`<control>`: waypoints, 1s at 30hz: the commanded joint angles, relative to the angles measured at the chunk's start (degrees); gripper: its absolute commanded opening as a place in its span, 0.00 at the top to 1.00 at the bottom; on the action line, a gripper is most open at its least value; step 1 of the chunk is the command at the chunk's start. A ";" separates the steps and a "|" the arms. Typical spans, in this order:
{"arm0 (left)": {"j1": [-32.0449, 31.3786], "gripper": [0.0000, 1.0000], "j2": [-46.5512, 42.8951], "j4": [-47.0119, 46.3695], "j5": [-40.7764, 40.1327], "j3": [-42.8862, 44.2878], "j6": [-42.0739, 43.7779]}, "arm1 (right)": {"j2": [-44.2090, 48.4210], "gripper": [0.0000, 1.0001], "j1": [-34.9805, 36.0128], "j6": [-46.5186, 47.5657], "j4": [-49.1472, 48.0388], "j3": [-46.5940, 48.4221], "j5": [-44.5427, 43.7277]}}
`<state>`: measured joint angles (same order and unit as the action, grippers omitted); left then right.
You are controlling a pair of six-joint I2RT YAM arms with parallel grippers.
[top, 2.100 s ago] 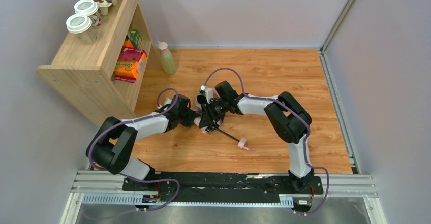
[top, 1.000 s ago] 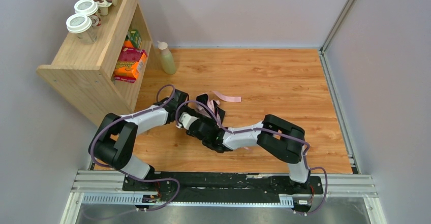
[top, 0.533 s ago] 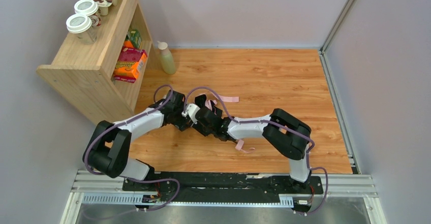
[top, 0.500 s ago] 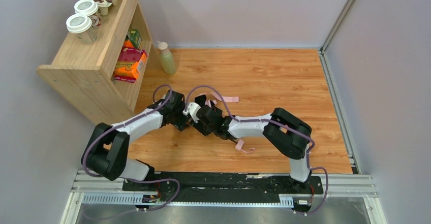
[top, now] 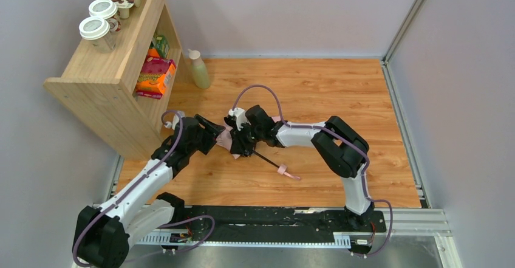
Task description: Put away the umbrella
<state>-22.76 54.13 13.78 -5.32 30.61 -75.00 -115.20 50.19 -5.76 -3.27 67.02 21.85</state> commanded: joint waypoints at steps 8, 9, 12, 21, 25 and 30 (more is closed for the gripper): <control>0.26 0.27 5.98 -13.43 1.19 -4.51 -3.57 | -13.39 1.00 -5.98 -9.01 18.12 -0.84 19.64; 0.26 0.27 7.12 -15.08 1.02 -3.90 -3.22 | -13.47 1.00 -6.07 -8.75 18.38 -0.58 19.90; 0.18 0.27 8.88 -16.06 -0.12 -3.01 -3.57 | -13.47 1.00 -6.25 -8.83 18.30 -0.32 19.99; 0.18 0.26 13.99 -7.04 4.79 0.84 -9.37 | -13.56 1.00 -6.69 -8.04 19.35 0.83 19.11; -0.35 0.26 11.44 7.39 2.61 5.95 -10.78 | -12.95 1.00 -6.69 -7.43 19.61 0.74 17.97; -0.44 0.26 12.13 10.47 2.07 8.14 -11.30 | -13.04 1.00 -6.69 -6.98 20.14 1.18 17.26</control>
<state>-22.90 66.28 18.00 -2.70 36.27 -84.75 -122.13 42.76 -15.51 -0.80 72.75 46.13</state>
